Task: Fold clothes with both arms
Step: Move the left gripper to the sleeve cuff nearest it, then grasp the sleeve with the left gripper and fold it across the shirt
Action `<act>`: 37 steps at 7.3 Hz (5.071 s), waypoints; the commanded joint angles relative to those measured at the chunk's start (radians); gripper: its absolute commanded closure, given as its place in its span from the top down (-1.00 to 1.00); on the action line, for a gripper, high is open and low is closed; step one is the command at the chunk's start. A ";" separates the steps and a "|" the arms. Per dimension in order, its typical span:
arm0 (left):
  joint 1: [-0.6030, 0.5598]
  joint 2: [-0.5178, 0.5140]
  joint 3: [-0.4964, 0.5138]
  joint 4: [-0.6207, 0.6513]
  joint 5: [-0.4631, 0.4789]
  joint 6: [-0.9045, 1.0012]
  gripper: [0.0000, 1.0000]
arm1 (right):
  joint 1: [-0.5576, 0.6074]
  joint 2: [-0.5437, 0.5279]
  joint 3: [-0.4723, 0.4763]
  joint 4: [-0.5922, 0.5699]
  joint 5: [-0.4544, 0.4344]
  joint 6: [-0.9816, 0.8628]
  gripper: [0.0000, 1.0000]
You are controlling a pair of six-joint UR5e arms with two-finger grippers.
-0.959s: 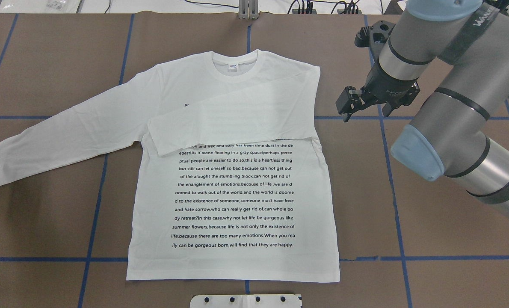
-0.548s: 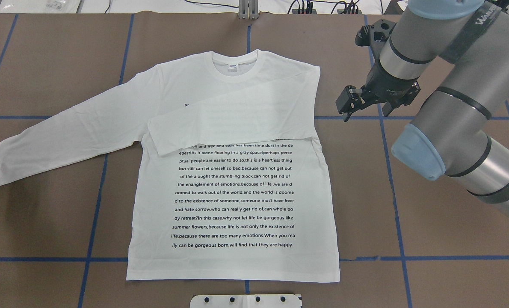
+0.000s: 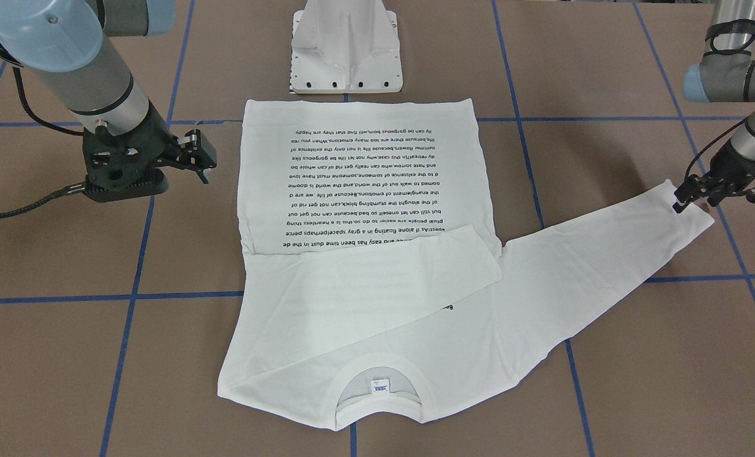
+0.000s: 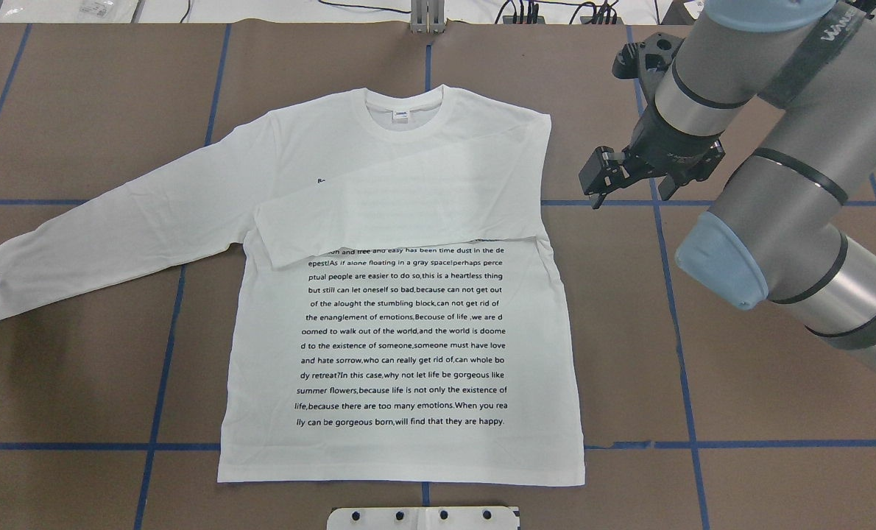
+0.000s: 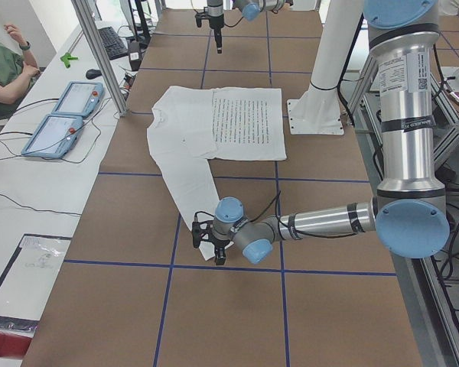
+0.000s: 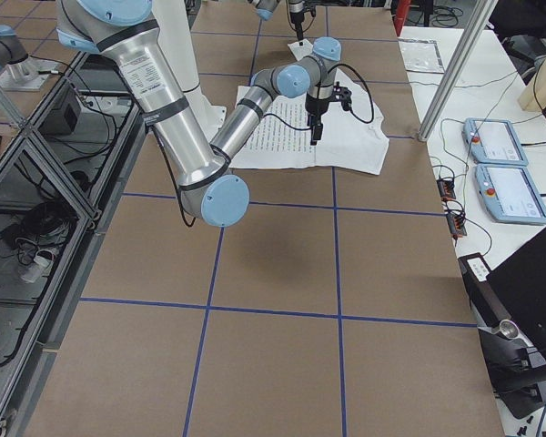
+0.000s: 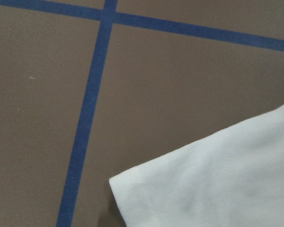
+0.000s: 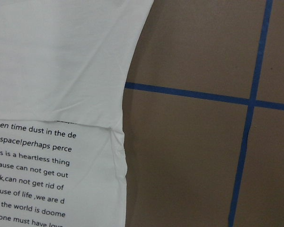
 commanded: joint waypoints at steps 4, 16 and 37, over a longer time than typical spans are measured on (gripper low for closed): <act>0.001 0.000 -0.012 0.001 -0.006 0.001 -0.61 | 0.013 0.000 0.000 0.001 0.009 0.000 1.00; 0.058 -0.649 -0.376 0.775 -0.284 -0.302 -1.00 | 0.047 -0.195 0.112 0.039 -0.014 -0.009 1.00; 0.412 -1.065 0.137 0.324 0.071 -0.535 1.00 | 0.061 -0.282 0.094 0.164 -0.005 0.008 1.00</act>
